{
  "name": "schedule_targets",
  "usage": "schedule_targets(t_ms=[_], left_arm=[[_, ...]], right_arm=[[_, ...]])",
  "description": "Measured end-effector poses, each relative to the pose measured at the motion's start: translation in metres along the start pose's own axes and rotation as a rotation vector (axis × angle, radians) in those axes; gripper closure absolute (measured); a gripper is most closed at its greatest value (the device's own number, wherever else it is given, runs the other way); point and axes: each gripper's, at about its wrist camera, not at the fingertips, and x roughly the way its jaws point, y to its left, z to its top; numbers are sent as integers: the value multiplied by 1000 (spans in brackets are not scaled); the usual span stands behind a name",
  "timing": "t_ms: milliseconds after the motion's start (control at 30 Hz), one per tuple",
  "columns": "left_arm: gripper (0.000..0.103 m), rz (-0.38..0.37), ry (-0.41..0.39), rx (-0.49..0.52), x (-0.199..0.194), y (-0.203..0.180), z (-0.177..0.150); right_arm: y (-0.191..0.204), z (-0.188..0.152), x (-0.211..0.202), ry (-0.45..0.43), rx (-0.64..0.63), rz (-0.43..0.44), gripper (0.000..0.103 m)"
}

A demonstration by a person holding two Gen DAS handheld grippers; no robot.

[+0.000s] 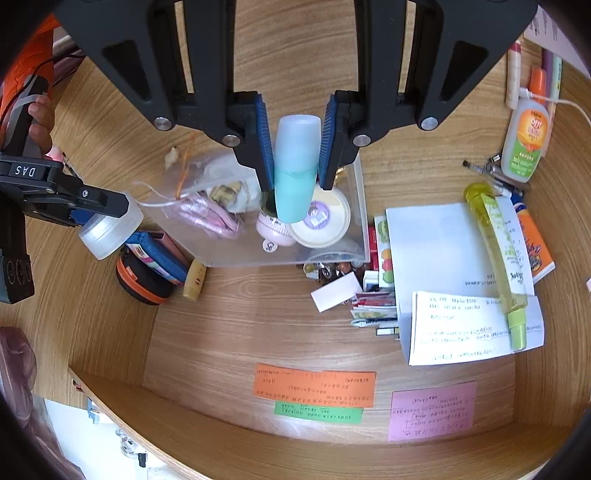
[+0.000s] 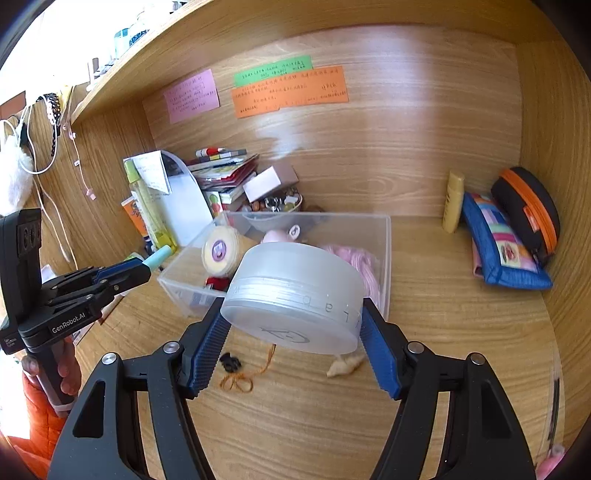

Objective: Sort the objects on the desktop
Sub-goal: 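Lift the mint-green tube and white container and carry both over the clear box, then lower both items into the clear box and open both grippers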

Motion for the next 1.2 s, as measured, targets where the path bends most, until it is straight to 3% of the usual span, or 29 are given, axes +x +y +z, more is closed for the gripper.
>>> schedule_targets(t_ms=[700,1200], left_arm=[[79,-14,64,12,60,8,6],[80,-45,90,-5,70,17,4]], right_arm=[[14,25,76,87,-33,47,37],[25,20,112,167,-62,50,37]])
